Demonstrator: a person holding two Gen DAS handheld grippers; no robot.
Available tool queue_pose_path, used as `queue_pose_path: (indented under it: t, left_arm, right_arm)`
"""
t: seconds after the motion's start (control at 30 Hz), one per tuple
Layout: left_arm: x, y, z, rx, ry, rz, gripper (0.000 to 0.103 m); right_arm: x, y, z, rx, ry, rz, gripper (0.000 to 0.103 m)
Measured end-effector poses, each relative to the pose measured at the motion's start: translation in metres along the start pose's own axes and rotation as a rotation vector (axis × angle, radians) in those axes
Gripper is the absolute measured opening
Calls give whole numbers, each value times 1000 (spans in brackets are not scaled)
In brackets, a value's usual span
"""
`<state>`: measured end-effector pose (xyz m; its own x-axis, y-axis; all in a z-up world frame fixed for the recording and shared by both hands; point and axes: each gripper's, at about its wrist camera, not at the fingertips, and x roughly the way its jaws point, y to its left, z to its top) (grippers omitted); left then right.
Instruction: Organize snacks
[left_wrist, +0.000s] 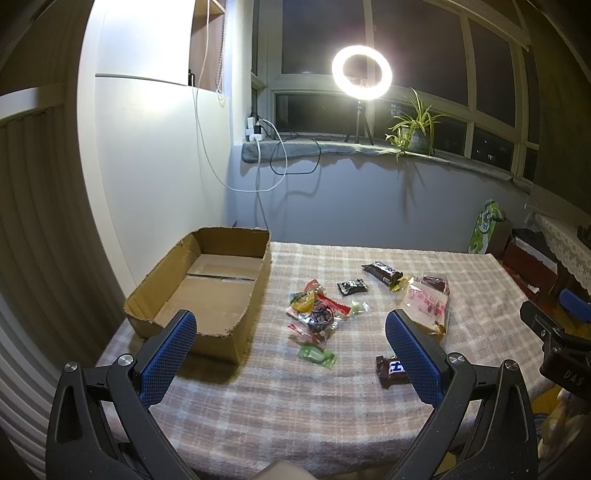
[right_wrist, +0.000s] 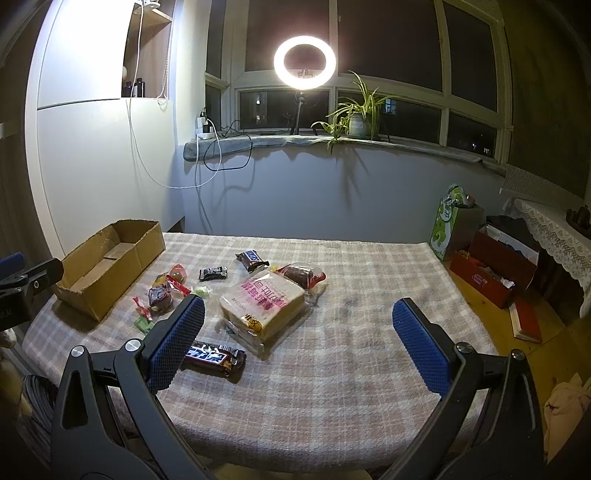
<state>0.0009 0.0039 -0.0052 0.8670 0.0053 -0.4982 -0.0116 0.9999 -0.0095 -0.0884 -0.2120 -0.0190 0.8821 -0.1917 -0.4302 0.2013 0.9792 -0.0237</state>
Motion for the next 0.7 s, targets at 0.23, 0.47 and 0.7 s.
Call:
queue_pose_path:
  t: [0.23,0.47,0.7]
  left_arm:
    - [-2,-2,1,1,-1,-4,102]
    - [-2,-2,1,0,-2,-5,102]
    - [-2,-3,1,2,0,-6,102]
  right_arm:
    - [0,0,0,-2,3,2,103]
    - [0,0,0,-3,5,3,103]
    - [0,0,0,-3,7,3,103]
